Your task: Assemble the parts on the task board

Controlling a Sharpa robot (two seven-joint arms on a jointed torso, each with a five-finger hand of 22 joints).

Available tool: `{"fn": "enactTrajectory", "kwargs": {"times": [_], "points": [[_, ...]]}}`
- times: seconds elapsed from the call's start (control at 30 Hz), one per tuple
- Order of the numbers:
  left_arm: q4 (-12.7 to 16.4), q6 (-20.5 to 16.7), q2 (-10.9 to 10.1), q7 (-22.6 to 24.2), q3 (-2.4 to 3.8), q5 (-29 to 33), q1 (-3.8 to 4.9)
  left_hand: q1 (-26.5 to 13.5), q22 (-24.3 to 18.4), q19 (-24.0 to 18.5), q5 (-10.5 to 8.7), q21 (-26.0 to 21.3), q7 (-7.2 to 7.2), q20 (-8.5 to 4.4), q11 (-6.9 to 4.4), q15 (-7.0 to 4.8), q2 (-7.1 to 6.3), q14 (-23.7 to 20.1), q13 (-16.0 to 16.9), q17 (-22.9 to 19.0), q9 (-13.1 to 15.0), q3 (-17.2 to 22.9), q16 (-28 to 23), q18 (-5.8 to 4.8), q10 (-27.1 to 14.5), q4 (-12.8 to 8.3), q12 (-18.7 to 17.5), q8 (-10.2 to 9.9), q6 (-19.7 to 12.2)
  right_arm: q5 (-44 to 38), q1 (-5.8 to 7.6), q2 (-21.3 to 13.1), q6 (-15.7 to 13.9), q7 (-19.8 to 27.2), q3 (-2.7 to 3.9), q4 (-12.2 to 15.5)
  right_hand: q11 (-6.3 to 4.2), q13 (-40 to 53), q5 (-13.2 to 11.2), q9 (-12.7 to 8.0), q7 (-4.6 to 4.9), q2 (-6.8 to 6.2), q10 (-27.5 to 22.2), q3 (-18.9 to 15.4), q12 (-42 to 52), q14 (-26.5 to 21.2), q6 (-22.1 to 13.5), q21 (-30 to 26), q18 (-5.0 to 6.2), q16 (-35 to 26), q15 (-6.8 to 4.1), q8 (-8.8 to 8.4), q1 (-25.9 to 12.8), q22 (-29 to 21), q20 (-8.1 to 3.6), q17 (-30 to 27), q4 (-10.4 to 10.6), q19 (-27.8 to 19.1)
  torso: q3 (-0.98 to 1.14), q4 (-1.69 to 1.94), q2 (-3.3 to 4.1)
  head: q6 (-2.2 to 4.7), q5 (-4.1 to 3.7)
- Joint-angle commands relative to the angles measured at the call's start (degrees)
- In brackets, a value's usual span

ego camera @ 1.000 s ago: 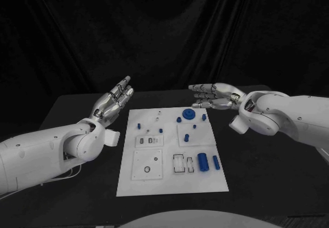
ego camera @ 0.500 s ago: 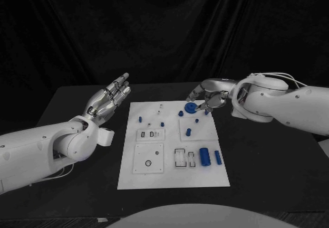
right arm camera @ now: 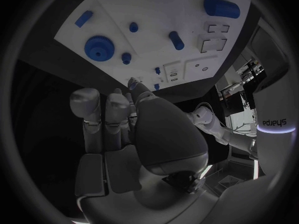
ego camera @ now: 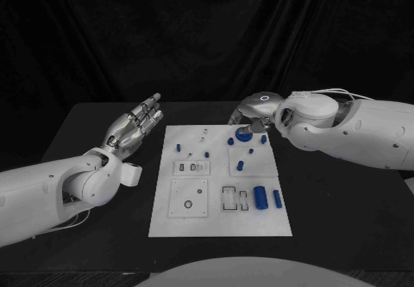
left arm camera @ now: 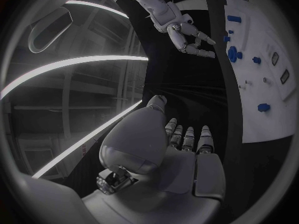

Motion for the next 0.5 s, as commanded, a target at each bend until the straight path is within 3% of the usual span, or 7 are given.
{"fn": "enactTrajectory", "kwargs": {"times": [0.03, 0.23, 0.33, 0.5], "points": [[0.3, -1.7, 0.1, 5.8, 0.06, -0.3, 0.17, -0.2, -0.1, -0.1, 0.41, -0.3, 0.58, 0.97, 0.53, 0.87, -0.25, 0.1, 0.1, -0.1, 0.1, 0.2, -0.2, 1.01, 0.1, -0.5, 0.5, 0.3, 0.4, -4.4, 0.04, 0.9, -2.3, -1.7, 0.04, -1.1, -0.04, 0.0, -1.5, -0.1, -0.16, -0.49, 0.7, 0.3, -0.4, 0.7, 0.3, 1.6, -0.77, 1.2, 0.04, -0.40, -1.1, 2.0, -0.06, 1.2, 0.5, 0.4, -0.36, 0.83, 0.65, 0.08, -0.26], [0.3, -1.9, 0.4, 6.1, 0.06, -0.3, 0.17, -0.3, -0.1, -0.1, 0.73, -0.3, 0.75, 1.56, 0.72, 1.07, -0.30, 0.1, 0.2, -0.1, 0.1, 0.4, -0.2, 1.01, 0.2, -0.7, 0.7, 0.4, 0.7, -4.7, -0.30, 2.2, -3.1, -0.9, 0.04, -2.6, 0.03, 0.1, -5.6, -0.1, -0.56, -1.77, 2.0, -0.8, -0.8, 1.2, 0.3, 5.4, -1.48, 2.0, -0.08, -0.43, -3.8, 7.2, -0.14, 1.3, 2.6, 1.8, -0.51, 1.44, 1.19, 0.37, -0.93], [0.3, -1.6, 0.5, 6.1, 0.06, -0.3, 0.17, -0.3, -0.1, -0.1, 0.83, -0.3, 0.84, 1.74, 0.86, 1.09, -0.25, 0.1, 0.2, -0.1, 0.1, 0.5, -0.2, 1.00, 0.2, -0.7, 0.7, 0.4, 0.7, -4.8, -0.47, 2.5, -2.9, -0.7, 0.04, -2.9, 0.09, 0.0, -6.5, -0.1, -1.32, -2.15, 2.1, -1.2, -1.3, 1.2, 1.1, 6.0, -1.57, 1.8, -0.03, -0.15, -4.6, 8.1, -0.13, 0.7, 3.3, 2.1, -0.67, 2.39, 1.56, 0.69, -1.84], [0.3, -1.3, 0.5, 6.1, 0.06, -0.3, 0.17, -0.3, -0.1, -0.1, 0.84, -0.3, 0.89, 1.82, 0.95, 1.09, -0.20, 0.1, 0.2, -0.1, 0.1, 0.6, -0.2, 1.00, 0.2, -0.7, 0.6, 0.4, 0.7, -4.8, -0.88, 2.8, -1.7, -0.4, 0.04, -3.6, 0.29, -0.1, -6.8, -0.5, -1.73, -2.45, 2.0, -1.4, -1.7, 1.2, -1.1, 6.3, -1.60, 1.9, 0.05, -0.78, -4.9, 8.5, -0.08, 0.6, 3.7, 2.1, -0.67, 2.39, 1.56, 0.69, -1.84]]}}
